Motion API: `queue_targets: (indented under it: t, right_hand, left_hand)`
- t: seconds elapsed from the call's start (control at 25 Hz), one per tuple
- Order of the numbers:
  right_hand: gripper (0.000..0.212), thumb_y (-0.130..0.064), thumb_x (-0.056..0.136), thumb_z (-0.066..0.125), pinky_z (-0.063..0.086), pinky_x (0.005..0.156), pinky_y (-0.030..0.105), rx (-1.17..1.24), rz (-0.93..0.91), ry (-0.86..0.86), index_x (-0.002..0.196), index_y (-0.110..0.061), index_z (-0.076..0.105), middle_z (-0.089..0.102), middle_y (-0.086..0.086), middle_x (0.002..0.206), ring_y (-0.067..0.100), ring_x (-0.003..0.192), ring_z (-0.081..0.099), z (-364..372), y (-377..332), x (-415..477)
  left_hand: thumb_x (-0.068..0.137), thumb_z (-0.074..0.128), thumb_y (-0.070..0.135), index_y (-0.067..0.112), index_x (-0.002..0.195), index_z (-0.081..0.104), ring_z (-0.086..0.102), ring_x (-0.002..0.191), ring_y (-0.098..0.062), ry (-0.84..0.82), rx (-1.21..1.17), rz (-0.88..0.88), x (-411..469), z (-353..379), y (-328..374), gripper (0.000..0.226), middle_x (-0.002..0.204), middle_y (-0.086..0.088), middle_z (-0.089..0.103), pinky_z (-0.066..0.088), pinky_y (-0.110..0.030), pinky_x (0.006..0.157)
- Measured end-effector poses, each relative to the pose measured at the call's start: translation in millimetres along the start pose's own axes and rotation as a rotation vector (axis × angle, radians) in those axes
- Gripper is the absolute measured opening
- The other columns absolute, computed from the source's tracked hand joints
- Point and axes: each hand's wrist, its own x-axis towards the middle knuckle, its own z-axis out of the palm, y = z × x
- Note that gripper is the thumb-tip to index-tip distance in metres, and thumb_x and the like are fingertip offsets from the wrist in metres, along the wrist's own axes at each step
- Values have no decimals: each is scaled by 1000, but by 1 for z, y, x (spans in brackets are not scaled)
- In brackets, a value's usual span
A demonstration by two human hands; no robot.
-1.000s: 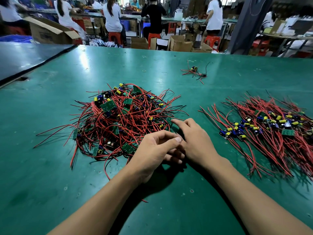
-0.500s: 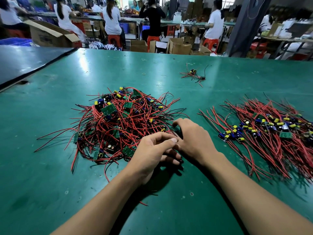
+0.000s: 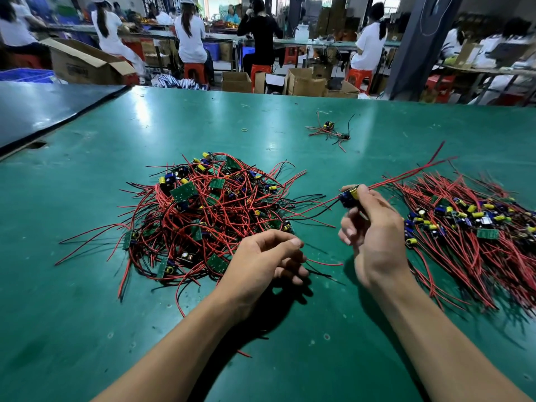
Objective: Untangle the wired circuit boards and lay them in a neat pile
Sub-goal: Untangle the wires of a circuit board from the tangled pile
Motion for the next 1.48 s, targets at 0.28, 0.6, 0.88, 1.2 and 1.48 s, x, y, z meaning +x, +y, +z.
queue_targets:
  t: [0.28, 0.6, 0.88, 1.2, 1.48]
  right_hand:
    - [27, -32, 88, 56, 19, 42, 22, 339, 551, -346, 86, -10, 70, 37, -2, 64, 7, 42, 27, -5, -6, -14]
    - [11, -24, 87, 68, 47, 58, 32, -5, 555, -520, 93, -15, 72, 60, 20, 94, 24, 64, 50, 5, 7, -33]
    - [19, -23, 91, 69, 44, 44, 23, -178, 307, -415, 97, -6, 76, 65, 4, 68, 13, 47, 52, 5, 14, -31]
    - [38, -50, 80, 66, 12, 36, 13, -166, 413, -243, 63, -17, 71, 21, -5, 54, 4, 36, 15, 1, 15, -17]
    - [43, -58, 81, 62, 18, 34, 13, -220, 485, -356, 69, -18, 73, 31, 0, 52, 4, 34, 23, 0, 14, -19]
  left_hand:
    - [100, 50, 9, -3, 106, 64, 65, 60, -24, -48, 41, -21, -4, 8, -1, 20, 81, -18, 69, 57, -28, 53]
    - [102, 32, 46, 27, 96, 75, 69, 60, -11, -21, 291, 16, -5, 2, 12, 48, 69, -6, 74, 49, -11, 52]
    - [93, 55, 38, 6, 93, 70, 61, 52, -26, -75, 100, 71, -6, 4, -2, 35, 68, -15, 67, 56, -30, 49]
    - [95, 56, 7, 4, 94, 73, 57, 57, -20, -112, 105, 56, -7, 8, -2, 18, 71, -10, 62, 54, -26, 52]
    - [93, 58, 2, -3, 85, 65, 62, 61, -19, -122, 171, 66, -5, 7, -5, 12, 74, -11, 68, 53, -26, 51]
